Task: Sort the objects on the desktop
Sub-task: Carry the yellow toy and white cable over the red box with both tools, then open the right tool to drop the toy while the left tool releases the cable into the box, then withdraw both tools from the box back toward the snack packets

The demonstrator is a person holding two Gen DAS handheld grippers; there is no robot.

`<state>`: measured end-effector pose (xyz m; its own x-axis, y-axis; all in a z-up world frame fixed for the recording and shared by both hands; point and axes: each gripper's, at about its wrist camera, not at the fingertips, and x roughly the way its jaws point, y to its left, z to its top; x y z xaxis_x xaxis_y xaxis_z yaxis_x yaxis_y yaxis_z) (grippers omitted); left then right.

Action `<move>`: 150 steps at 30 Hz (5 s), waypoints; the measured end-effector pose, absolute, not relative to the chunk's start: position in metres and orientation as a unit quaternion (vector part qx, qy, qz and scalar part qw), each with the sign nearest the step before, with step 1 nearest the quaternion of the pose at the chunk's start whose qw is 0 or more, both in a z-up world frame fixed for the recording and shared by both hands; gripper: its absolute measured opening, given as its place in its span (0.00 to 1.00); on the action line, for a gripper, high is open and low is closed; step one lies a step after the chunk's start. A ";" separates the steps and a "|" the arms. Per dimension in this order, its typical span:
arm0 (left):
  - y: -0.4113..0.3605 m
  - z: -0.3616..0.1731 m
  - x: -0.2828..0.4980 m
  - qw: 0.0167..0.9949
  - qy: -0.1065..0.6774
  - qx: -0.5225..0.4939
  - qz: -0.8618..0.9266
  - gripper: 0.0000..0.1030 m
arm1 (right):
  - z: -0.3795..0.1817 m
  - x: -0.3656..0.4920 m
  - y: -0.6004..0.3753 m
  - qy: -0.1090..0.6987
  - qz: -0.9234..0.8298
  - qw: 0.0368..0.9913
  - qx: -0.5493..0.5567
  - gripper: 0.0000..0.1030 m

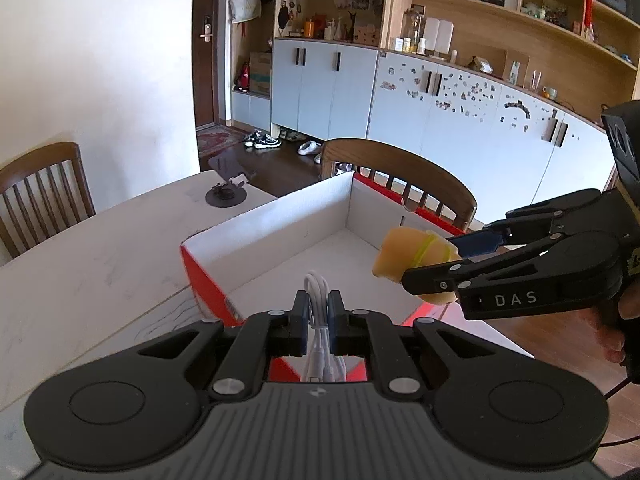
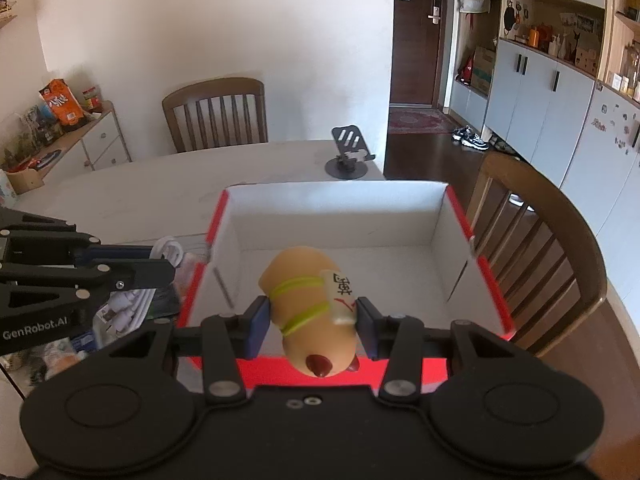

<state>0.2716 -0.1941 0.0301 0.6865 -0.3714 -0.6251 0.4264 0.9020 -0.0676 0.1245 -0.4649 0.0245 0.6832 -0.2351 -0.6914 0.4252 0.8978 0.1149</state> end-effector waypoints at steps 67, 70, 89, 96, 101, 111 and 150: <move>-0.251 -0.022 0.361 0.859 0.448 0.059 -0.239 0.09 | -0.034 0.161 -0.542 0.456 -0.172 0.855 0.177 0.53; -0.251 -0.019 0.359 0.861 0.444 0.056 -0.243 0.09 | -0.031 0.157 -0.542 0.450 -0.174 0.858 0.178 0.57; -0.250 -0.020 0.345 0.864 0.437 0.035 -0.245 0.87 | -0.022 0.138 -0.535 0.412 -0.209 0.863 0.201 0.75; -0.235 -0.013 0.326 0.872 0.428 0.018 -0.237 1.00 | -0.009 0.133 -0.518 0.394 -0.210 0.873 0.194 0.82; -0.221 -0.003 0.308 0.880 0.415 0.011 -0.232 1.00 | 0.005 0.130 -0.502 0.371 -0.216 0.880 0.202 0.86; -0.186 0.010 0.261 0.887 0.395 -0.004 -0.239 1.00 | 0.020 0.133 -0.462 0.349 -0.220 0.884 0.218 0.87; -0.004 -0.005 0.149 0.912 0.392 -0.065 -0.103 1.00 | 0.020 0.249 -0.310 0.349 -0.209 0.882 0.235 0.83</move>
